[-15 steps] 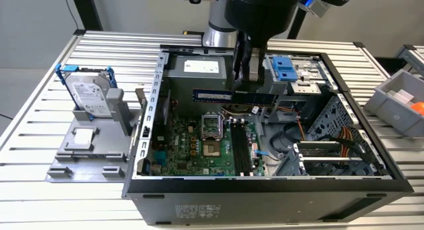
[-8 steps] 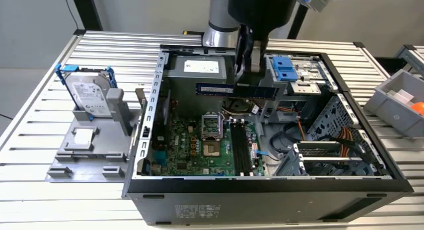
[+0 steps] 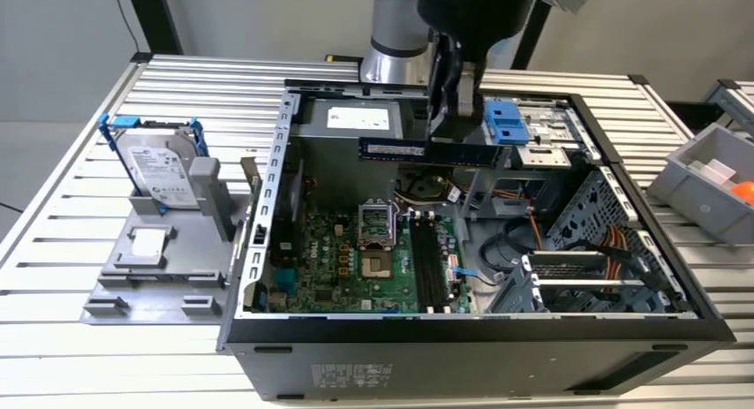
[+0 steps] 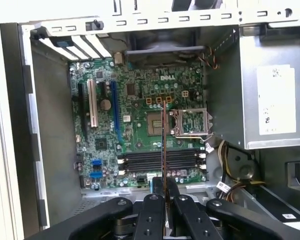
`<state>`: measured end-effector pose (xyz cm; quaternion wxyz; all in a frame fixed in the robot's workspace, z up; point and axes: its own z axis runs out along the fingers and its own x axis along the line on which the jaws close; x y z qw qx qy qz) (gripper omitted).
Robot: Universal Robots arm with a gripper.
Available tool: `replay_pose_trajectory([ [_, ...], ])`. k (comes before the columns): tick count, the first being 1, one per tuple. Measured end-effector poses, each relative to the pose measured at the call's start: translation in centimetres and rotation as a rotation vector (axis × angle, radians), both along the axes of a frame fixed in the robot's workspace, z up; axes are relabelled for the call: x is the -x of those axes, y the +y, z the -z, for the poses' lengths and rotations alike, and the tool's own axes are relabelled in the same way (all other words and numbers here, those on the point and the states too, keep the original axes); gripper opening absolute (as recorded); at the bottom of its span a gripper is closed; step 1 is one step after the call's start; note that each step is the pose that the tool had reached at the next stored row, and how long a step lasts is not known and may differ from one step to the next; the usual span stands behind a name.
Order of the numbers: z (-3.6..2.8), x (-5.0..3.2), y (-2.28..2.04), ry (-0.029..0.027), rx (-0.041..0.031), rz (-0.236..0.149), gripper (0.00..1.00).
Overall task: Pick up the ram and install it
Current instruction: 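Pick up the ram and move it above insertion slot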
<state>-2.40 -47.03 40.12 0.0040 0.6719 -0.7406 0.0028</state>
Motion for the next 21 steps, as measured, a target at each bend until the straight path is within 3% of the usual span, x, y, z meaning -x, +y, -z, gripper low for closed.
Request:
replay_pose_trajectory([
  [7,0.04,-2.60,0.00,0.0001,-0.0002,0.002,0.00],
  [12,0.13,-4.15,0.00,0.0000,-0.0043,0.003,0.00],
  [21,0.22,-5.06,-0.05,0.0000,-0.0060,0.003,0.00],
])
